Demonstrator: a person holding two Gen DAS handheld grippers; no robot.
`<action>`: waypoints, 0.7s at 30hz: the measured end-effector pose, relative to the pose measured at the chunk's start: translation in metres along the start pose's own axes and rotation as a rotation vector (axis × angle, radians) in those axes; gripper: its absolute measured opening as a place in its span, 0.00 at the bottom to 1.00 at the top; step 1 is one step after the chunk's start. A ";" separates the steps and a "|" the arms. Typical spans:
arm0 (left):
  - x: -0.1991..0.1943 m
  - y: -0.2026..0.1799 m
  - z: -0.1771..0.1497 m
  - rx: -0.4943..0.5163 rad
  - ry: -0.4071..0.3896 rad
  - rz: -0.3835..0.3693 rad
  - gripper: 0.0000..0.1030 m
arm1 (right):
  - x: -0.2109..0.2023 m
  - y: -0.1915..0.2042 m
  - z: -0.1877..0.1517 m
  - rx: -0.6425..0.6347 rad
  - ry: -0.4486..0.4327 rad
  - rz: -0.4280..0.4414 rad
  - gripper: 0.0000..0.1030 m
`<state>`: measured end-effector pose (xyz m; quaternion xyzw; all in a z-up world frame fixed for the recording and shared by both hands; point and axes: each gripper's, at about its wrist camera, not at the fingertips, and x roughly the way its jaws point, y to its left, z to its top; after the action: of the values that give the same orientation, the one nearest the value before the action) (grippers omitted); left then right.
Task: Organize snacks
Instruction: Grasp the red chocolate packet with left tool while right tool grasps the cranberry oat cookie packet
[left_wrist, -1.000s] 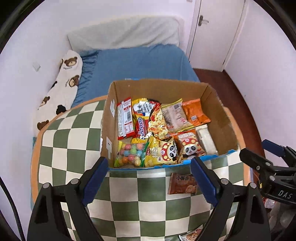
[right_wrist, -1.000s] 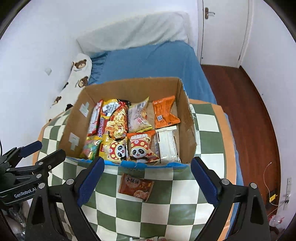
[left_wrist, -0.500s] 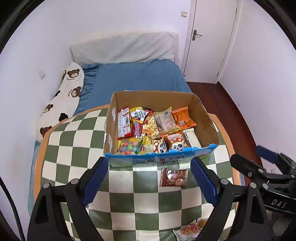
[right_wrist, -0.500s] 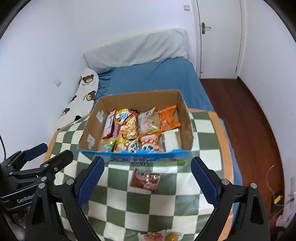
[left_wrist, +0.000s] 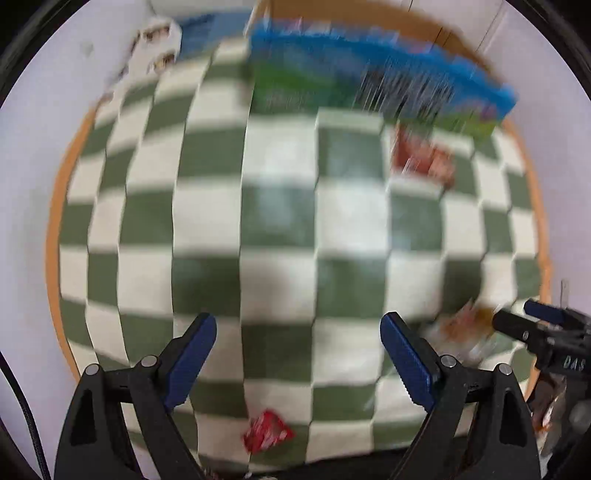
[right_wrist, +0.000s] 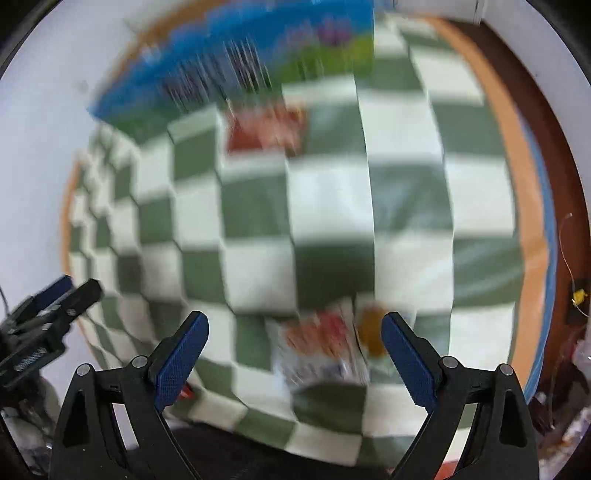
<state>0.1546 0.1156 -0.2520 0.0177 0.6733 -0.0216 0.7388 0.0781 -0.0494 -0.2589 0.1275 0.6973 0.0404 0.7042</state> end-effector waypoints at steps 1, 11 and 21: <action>0.009 0.005 -0.008 -0.007 0.032 0.003 0.88 | 0.014 -0.002 -0.004 -0.005 0.030 -0.012 0.94; 0.083 0.061 -0.088 -0.172 0.345 -0.071 0.88 | 0.117 0.014 -0.034 -0.126 0.220 -0.138 0.94; 0.151 0.074 -0.136 -0.286 0.540 -0.235 0.83 | 0.141 0.035 -0.037 -0.244 0.214 -0.240 0.94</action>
<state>0.0378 0.1953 -0.4152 -0.1591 0.8385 -0.0063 0.5212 0.0494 0.0220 -0.3873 -0.0478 0.7684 0.0537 0.6360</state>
